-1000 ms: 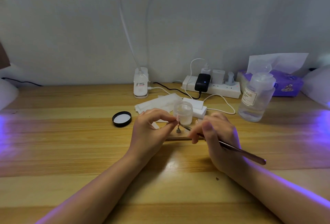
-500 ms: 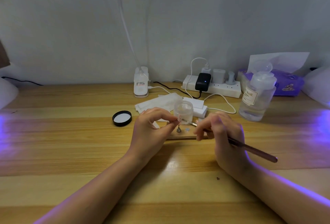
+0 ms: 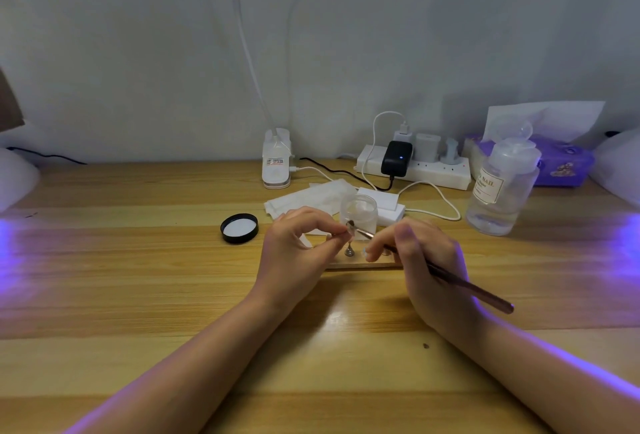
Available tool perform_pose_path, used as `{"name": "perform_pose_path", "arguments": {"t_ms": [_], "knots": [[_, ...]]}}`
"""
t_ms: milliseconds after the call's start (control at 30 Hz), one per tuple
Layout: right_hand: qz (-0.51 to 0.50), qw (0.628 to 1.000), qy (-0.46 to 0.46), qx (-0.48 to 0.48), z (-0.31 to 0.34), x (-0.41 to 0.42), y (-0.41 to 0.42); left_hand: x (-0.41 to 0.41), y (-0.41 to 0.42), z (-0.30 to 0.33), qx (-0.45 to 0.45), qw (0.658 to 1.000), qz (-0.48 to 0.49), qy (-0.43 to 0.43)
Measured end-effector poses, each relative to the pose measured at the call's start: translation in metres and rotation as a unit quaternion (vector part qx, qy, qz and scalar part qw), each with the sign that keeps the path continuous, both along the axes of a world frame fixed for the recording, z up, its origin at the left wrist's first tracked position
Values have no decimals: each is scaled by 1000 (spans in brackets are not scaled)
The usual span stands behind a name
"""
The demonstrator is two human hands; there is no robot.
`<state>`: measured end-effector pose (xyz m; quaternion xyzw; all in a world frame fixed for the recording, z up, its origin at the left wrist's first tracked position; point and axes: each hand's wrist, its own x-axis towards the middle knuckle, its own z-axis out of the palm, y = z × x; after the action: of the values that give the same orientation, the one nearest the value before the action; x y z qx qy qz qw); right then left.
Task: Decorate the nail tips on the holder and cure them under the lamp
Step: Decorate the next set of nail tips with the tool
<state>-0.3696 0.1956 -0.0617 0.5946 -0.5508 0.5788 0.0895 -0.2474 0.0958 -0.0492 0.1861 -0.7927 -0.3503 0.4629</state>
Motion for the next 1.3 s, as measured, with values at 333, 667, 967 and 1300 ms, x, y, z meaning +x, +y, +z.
{"name": "perform_pose_path", "arguments": {"t_ms": [333,667,967,1300], "knots": [[13,999,-45,16,3,2,2,-1,-2,-1,-5,1000,4,-7],[17,999,-50,0,3,2,1,0,-2,-1,-3,1000,10,-10],[65,993,-96,12,2,2,5,2,0,0,12,1000,8,-25],[101,990,-101,22,4,6,7,3,0,-2,33,999,2,-20]]}}
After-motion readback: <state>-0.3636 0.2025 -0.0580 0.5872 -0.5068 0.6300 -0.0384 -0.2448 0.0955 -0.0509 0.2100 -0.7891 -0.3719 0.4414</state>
